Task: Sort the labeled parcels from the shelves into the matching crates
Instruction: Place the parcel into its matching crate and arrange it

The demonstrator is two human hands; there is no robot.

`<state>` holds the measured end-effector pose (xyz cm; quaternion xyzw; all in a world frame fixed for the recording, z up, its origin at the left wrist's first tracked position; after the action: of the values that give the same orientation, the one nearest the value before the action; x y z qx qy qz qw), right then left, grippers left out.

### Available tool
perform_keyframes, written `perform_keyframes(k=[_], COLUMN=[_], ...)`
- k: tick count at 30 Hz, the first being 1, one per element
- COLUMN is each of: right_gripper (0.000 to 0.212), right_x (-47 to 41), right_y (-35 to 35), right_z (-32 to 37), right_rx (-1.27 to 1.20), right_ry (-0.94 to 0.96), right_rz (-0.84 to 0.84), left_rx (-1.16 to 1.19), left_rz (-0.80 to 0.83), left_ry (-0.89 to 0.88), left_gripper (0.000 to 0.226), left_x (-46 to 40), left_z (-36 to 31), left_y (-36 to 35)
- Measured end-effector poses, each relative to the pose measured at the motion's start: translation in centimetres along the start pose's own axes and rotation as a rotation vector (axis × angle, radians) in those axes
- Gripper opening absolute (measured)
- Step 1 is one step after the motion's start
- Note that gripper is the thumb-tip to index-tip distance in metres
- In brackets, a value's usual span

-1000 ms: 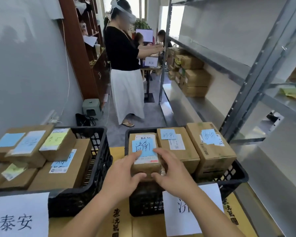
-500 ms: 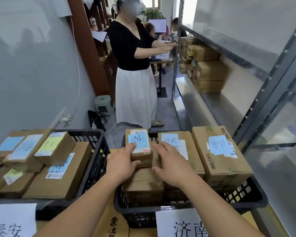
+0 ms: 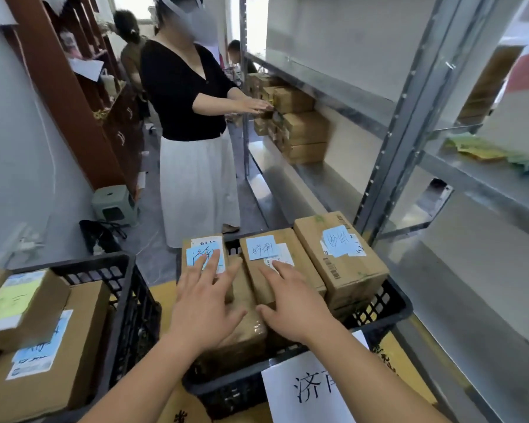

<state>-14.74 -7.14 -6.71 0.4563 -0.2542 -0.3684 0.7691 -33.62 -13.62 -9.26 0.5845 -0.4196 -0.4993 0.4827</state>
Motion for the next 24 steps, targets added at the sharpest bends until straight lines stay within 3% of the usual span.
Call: perform_keyframes(k=[6,12,24], right_gripper=[0.084,0.082,0.079], right_x=[5.5,14.4,40.3], right_y=[0.4,0.0,0.0], right_z=[-0.5,-1.9,-4.6], right_rx=[0.144,0.169,0.078], right_ry=[-0.246,-0.543,-1.017], right_rz=[-0.152,-0.187,-0.366], left_rx=[0.042,0.103,0.242], left_rz=[0.002,0.066,0.198], left_ry=[-0.273,-0.493,-0.965], left_gripper=[0.091,0.088,0.082], left_x=[1.2,2.9,14.8], left_z=[-3.7,-8.2,-27.5], left_y=[0.6,0.2,1.9])
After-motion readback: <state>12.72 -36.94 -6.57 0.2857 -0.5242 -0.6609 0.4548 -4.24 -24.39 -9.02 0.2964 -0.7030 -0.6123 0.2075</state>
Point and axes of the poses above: each hand's wrist, its own x-axis away from the middle knuckle, its own y-axis out of the back of the hand, z = x × y, the point moved 1 cm from there along -x, towards the middle knuckle, and after that the axes turned 4 degrees about -x, right-handed, at the moved point
